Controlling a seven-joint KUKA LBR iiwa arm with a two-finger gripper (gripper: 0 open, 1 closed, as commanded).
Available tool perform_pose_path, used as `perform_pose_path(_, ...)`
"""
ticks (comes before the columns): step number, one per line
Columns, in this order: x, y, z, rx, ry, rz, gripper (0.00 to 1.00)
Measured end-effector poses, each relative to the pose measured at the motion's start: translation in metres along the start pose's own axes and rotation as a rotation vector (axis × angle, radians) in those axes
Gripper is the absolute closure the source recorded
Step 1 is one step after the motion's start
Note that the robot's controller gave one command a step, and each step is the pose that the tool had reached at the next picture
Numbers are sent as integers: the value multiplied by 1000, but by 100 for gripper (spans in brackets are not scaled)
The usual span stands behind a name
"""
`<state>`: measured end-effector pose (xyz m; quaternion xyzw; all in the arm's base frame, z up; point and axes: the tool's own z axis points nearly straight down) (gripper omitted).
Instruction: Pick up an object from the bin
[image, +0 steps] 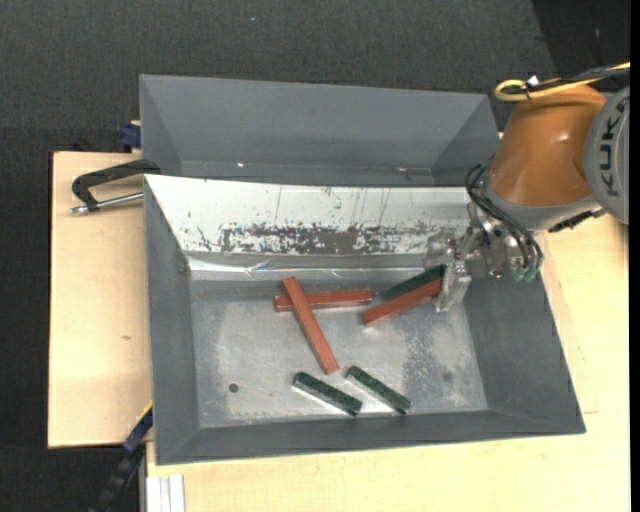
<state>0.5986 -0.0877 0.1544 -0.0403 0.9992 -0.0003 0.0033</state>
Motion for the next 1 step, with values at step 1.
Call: perform_pose_path(1,0,1,-86,0,0,1,100)
